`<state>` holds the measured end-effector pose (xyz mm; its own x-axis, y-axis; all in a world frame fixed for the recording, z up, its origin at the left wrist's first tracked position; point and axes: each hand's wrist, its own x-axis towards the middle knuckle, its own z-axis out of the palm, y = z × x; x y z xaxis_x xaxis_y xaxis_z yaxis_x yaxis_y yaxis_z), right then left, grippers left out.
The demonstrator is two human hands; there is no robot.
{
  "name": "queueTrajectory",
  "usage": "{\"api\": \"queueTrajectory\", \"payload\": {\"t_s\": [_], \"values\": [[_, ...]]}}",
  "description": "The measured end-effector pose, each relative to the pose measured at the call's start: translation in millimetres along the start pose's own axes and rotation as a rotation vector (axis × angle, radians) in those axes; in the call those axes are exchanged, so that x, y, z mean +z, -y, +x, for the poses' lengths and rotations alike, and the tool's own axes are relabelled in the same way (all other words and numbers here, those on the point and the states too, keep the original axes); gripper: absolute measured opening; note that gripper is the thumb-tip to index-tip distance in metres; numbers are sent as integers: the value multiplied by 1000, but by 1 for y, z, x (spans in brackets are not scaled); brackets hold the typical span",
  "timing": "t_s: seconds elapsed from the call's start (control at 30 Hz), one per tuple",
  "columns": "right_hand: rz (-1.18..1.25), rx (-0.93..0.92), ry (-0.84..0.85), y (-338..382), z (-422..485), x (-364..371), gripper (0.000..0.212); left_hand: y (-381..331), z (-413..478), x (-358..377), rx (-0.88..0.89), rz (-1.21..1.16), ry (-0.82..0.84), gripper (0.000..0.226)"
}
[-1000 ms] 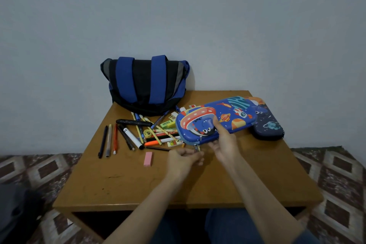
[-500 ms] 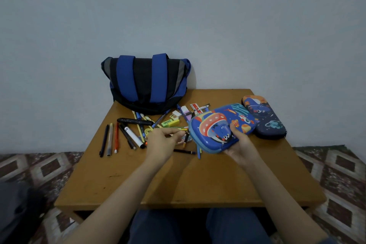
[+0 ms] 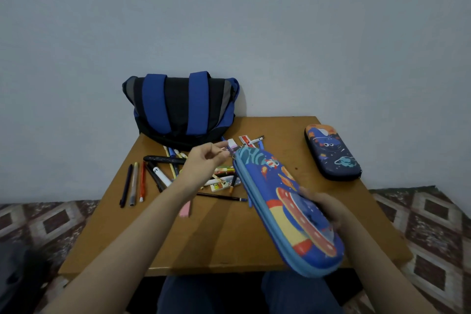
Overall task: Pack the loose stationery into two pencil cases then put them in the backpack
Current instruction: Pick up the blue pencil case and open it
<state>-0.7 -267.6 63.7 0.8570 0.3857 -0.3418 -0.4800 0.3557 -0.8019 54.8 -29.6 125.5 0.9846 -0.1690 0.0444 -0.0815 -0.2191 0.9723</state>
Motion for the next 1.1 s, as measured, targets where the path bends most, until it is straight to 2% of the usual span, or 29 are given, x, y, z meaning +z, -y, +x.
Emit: {"api": "queueTrajectory", "payload": {"t_s": [0.03, 0.1, 0.2, 0.23, 0.3, 0.37, 0.4, 0.53, 0.6, 0.67, 0.8, 0.97, 1.03, 1.1], "values": [[-20, -62, 35, -1, -4, 3, 95, -1, 1, -3, -1, -5, 26, 25], [28, -306, 44, -2, -3, -20, 78, 0, 3, -8, 4, -32, 48, 23], [386, -292, 65, -6, -3, -23, 82, 3, 2, -9, -3, -62, -33, 22], [497, -329, 32, -2, -3, -19, 82, 6, 0, -8, -6, -51, -85, 21], [644, -375, -186, -1, -3, -9, 85, 13, -4, -2, 5, -31, -196, 18], [635, -395, -281, 1, 3, 9, 100, 18, -13, 13, 31, 7, -279, 18], [621, -377, -315, 3, 7, 21, 100, 21, -19, 23, 47, 52, -306, 18], [604, -326, -541, 2, 27, 49, 60, 34, -36, 53, 222, 214, -330, 11], [571, -300, -586, 0, 32, 49, 53, 38, -39, 53, 279, 270, -323, 10], [513, -285, -613, 1, 33, 43, 51, 38, -39, 45, 258, 305, -319, 12], [441, -256, -572, 8, 26, 34, 45, 34, -32, 22, 169, 296, -325, 13], [313, -274, -434, 17, 17, 24, 35, 25, -14, 8, 164, 282, -351, 10], [219, -279, -357, 15, 11, 23, 47, 25, -9, 3, 147, 259, -365, 9], [152, -269, -299, 13, 8, 22, 68, 25, -7, 2, 126, 230, -318, 11]]}}
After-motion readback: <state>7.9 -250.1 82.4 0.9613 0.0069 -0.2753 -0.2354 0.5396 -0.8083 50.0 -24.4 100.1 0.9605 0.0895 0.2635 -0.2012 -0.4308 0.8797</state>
